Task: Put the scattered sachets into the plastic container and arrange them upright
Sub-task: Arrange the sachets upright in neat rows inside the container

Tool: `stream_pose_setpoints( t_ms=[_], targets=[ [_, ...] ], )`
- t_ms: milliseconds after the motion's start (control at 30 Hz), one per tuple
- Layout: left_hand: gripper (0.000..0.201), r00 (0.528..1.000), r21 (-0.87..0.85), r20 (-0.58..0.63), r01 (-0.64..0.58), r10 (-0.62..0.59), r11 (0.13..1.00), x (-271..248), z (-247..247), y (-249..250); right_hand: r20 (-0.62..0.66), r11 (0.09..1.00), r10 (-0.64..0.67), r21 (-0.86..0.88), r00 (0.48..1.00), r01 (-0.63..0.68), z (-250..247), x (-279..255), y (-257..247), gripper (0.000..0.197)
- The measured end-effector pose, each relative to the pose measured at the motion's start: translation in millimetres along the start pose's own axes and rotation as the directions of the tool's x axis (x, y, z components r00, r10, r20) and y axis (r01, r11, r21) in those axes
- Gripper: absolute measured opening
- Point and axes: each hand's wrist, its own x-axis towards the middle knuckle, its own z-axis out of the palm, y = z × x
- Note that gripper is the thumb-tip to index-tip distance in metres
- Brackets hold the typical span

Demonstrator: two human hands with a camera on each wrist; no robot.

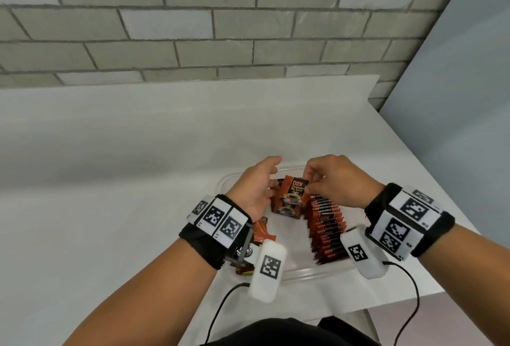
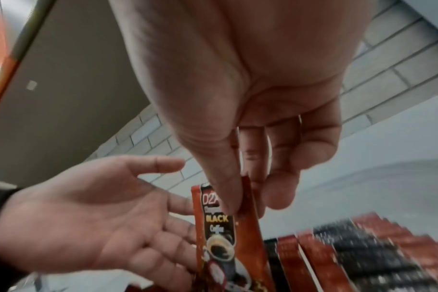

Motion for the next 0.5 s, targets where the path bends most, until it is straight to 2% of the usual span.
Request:
stream_pose_setpoints(
  t_ms=[100,233,367,500],
  targets=[
    [0.05,0.998,0.0,-0.013,0.059,-0.059,0.998,1.3,2.1,-4.1,0.074,0.992,0.038,-0.126,0.997,-0.028,13.3,6.0,-4.5,0.013],
    [0.045,0.994,-0.027,-0.025,0.105,-0.106,0.994,2.6,5.6,-6.3,0.169,0.959,0.109,-0.276,0.98,-0.059,24.7,19.0,-8.3,0.022],
    [0.048,0.99,-0.051,-0.022,0.137,-0.138,0.989,5.1,6.6,-7.2,0.205,0.908,0.138,-0.416,0.969,-0.042,28.0,28.1,-13.0,0.013],
    [0.049,0.984,-0.111,-0.004,0.174,-0.175,0.978,9.2,4.0,-8.4,0.219,0.863,0.164,-0.505,0.962,-0.032,32.1,34.3,-15.8,0.02]
  ],
)
